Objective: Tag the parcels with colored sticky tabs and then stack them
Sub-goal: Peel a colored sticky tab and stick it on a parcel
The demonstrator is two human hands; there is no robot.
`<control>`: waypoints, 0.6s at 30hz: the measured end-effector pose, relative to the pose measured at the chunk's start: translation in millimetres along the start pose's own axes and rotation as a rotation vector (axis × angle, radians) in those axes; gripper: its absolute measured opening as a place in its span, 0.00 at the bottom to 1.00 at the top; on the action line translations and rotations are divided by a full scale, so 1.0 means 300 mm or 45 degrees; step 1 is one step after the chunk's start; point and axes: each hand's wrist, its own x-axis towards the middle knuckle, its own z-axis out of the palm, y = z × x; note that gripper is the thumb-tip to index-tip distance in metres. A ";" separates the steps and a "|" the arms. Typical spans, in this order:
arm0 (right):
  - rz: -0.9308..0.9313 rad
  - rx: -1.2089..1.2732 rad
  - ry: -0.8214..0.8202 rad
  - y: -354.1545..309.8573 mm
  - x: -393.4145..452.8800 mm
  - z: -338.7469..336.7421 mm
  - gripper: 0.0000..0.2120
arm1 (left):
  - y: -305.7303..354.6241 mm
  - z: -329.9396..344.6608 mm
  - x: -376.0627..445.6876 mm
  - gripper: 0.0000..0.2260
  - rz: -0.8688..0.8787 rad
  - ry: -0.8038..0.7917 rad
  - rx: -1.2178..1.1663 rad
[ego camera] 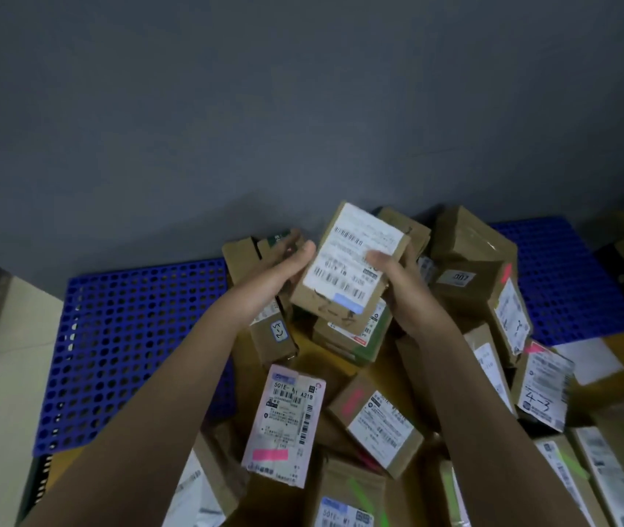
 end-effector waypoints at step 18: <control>0.267 -0.009 -0.007 0.305 -0.307 0.025 0.27 | -0.199 0.121 -0.253 0.14 -0.359 -0.178 0.243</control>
